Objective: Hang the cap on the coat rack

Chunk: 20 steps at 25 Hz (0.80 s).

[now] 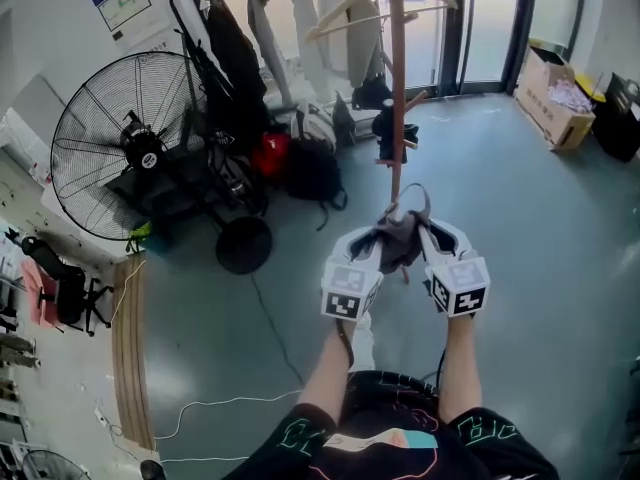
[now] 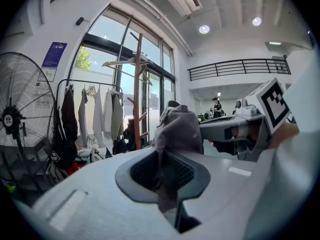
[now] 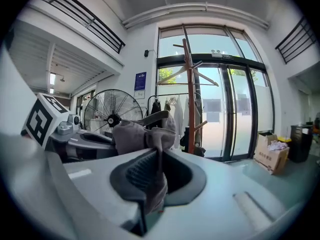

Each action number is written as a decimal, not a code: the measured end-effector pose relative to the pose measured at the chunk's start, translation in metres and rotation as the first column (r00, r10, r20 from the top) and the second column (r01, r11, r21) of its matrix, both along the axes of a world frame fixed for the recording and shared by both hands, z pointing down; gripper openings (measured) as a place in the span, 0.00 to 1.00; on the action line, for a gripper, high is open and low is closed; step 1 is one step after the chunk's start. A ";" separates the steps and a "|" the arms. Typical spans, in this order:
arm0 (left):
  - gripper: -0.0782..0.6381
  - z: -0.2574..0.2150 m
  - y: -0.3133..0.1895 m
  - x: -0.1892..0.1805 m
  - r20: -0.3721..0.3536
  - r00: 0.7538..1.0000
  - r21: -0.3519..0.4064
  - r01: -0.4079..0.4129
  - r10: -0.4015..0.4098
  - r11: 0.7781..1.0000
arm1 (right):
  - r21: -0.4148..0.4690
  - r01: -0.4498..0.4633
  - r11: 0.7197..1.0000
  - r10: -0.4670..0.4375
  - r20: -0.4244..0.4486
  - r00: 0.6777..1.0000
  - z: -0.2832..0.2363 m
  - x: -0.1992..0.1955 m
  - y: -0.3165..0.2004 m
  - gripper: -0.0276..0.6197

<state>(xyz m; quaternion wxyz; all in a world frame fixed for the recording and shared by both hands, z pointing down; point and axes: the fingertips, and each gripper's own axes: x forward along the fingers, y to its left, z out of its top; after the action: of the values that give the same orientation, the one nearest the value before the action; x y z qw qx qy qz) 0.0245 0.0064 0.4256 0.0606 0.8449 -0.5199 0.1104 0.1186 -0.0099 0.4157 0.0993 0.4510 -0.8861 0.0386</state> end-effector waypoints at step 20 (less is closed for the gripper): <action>0.16 0.067 -0.158 0.010 -0.016 0.991 -0.163 -0.135 0.134 0.977 | -0.186 -0.148 0.971 0.148 -0.012 0.989 0.075 0.009 -0.148 0.10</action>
<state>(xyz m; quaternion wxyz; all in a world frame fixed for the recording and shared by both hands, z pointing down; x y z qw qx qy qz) 0.0341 -0.1515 0.4927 0.1237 0.8706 -0.4504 0.1545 0.1277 -0.1580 0.4909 0.1369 0.5046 -0.8426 0.1291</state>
